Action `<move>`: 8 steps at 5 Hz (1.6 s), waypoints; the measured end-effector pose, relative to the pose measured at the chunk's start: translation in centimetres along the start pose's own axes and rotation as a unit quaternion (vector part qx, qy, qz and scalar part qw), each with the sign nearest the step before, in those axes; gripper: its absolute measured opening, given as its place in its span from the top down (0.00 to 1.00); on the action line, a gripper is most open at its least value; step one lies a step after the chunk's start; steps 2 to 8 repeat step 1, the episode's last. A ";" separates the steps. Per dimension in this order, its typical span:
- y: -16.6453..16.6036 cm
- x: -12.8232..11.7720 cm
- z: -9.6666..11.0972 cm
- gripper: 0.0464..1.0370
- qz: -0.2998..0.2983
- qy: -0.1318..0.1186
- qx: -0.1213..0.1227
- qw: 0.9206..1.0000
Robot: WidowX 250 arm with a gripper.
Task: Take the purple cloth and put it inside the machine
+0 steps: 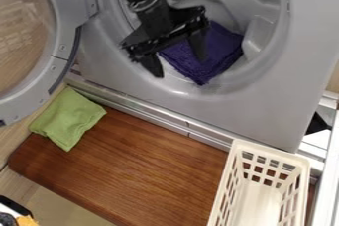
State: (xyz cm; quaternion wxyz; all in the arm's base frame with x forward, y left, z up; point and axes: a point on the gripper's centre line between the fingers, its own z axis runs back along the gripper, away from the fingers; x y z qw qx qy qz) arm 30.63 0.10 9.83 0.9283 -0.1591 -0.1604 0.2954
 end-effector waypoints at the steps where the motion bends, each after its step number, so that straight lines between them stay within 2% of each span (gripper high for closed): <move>1: 1.9 -2.0 -0.9 0.04 -0.015 0.029 0.034 0.999; 8: 1.9 -2.0 -0.9 0.04 -0.015 0.029 0.034 0.999</move>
